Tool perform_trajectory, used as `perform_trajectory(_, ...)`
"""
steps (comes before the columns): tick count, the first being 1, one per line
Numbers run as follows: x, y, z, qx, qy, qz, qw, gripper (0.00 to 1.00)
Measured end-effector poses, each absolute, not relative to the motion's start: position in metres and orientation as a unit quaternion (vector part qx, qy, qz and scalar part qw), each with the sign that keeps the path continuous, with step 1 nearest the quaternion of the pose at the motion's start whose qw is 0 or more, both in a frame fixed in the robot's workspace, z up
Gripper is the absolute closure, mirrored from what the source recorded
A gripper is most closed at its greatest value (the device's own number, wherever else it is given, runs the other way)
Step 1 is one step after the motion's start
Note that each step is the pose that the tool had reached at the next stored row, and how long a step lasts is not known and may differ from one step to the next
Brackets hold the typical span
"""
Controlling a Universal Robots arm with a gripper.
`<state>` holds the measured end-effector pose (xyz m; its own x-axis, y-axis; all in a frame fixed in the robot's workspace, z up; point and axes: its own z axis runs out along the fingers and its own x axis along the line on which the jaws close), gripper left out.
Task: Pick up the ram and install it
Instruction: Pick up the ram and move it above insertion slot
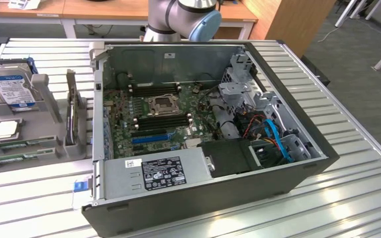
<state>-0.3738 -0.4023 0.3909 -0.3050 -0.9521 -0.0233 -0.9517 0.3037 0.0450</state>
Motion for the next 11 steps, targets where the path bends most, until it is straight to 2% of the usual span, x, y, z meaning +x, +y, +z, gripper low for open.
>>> perform_trajectory(11, -0.3738, -0.4022, 0.3908, 0.636, -0.771, -0.025, 0.005, 0.90)
